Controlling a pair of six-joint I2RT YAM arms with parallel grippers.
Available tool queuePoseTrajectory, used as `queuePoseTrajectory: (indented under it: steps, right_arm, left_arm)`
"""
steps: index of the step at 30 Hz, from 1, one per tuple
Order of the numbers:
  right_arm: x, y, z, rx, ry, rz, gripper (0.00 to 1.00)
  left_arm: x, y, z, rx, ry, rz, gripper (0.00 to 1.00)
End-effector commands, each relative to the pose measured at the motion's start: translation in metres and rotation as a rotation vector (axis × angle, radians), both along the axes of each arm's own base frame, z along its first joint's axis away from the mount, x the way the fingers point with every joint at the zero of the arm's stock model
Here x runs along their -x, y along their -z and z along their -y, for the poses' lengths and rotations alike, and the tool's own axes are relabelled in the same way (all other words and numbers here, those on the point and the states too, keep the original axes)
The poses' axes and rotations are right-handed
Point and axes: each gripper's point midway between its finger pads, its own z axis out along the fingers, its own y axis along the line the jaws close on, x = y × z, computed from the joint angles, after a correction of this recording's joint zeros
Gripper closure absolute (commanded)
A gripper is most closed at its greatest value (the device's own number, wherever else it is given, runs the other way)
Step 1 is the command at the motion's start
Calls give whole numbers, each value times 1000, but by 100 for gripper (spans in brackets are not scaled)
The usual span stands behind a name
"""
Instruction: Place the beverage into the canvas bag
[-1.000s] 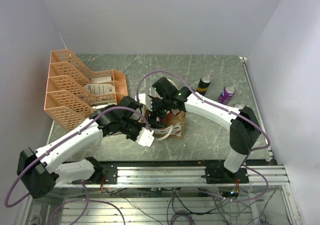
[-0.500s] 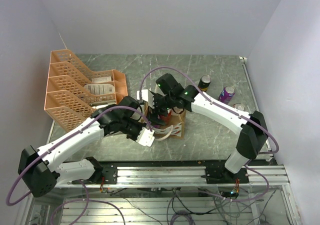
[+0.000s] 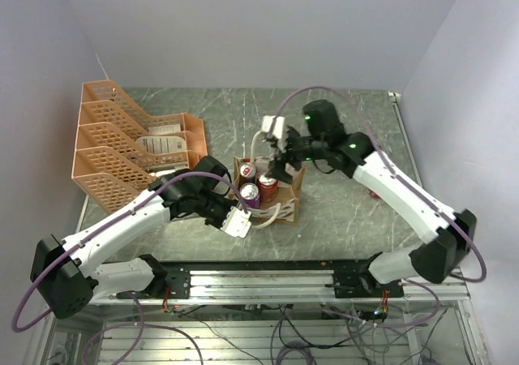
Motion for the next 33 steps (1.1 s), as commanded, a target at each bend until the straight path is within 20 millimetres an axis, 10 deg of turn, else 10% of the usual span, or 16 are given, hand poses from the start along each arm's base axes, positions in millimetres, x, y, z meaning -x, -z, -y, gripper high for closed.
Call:
queuePoseTrajectory:
  steps: [1,15,33]
  right_arm:
    - [-13,-31,44,-124,101,6,14]
    - [-116,-23,227,-160,903,3,8]
    - [-198,69,251,-47,1033,-215,1]
  left_arm:
    - [2,-5,-2,-2,0,-8,93]
    - [2,-7,0,9,-9,-19,93]
    - [2,-7,1,9,-9,-26,93]
